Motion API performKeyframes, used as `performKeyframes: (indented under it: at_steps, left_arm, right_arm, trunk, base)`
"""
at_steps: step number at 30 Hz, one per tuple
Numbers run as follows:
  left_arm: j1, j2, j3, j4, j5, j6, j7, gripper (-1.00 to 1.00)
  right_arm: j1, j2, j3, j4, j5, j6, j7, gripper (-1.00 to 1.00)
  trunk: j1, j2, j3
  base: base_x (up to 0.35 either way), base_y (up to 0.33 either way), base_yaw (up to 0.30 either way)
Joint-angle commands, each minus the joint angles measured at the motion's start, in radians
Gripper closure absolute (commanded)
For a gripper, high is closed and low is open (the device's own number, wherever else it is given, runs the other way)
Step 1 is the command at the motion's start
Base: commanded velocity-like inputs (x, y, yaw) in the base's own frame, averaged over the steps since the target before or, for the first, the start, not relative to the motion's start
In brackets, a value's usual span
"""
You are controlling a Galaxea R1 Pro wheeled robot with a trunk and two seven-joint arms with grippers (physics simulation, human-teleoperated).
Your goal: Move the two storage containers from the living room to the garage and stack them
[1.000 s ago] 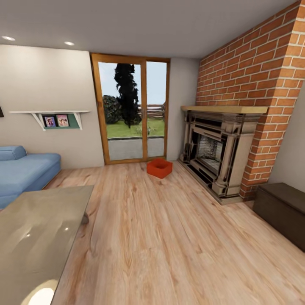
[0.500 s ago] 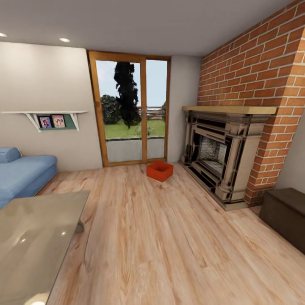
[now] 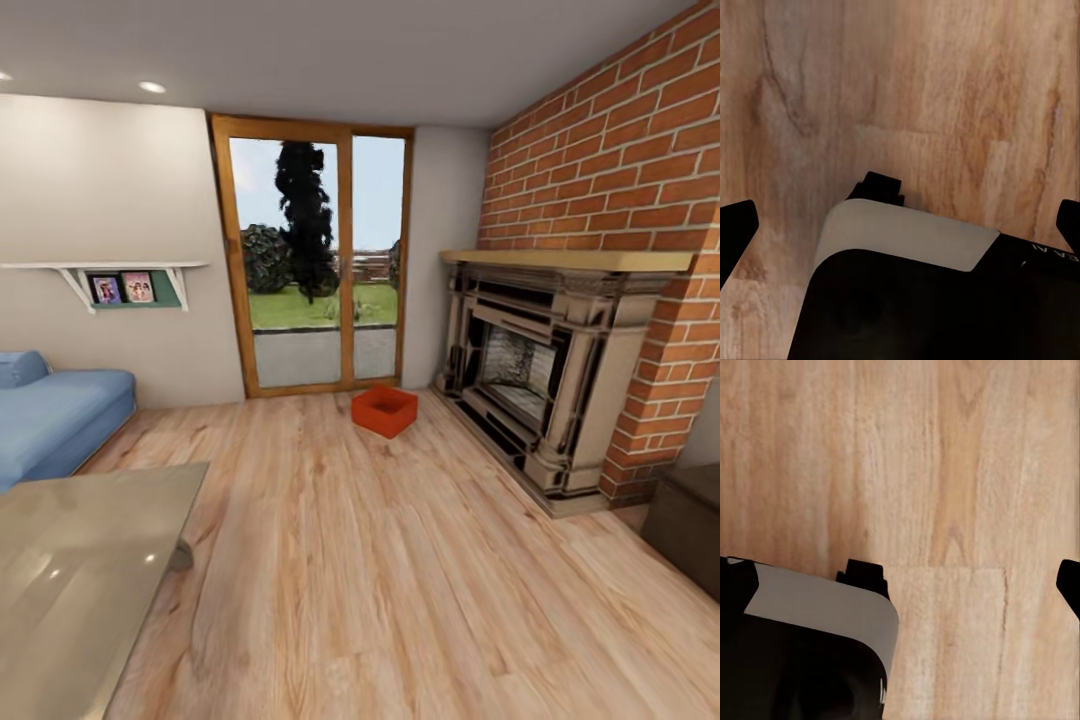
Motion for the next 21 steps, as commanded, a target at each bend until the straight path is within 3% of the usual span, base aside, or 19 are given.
performKeyframes:
  at_steps: [1, 9, 21]
  left_arm:
    - [-0.001, -0.001, -0.005, 0.001, 0.007, -0.002, 0.003, -1.00]
    - [-0.001, -0.001, -0.005, 0.001, 0.006, -0.002, 0.003, -1.00]
    - [-0.001, -0.001, -0.005, 0.001, 0.007, -0.002, 0.003, -1.00]
  right_arm:
    - [-0.001, -0.001, 0.005, 0.003, 0.000, -0.006, -0.003, -1.00]
    - [-0.001, -0.001, 0.005, 0.003, 0.000, -0.006, -0.003, -1.00]
    - [-0.001, -0.004, 0.008, 0.003, 0.004, -0.005, -0.003, -1.00]
  trunk:
    - [0.001, -0.001, -0.001]
    - [0.001, -0.001, -0.001]
    - [0.001, -0.001, -0.001]
  base:
    - [0.326, 0.000, 0.247]
    - [0.326, 0.000, 0.234]
    - [0.326, 0.000, 0.021]
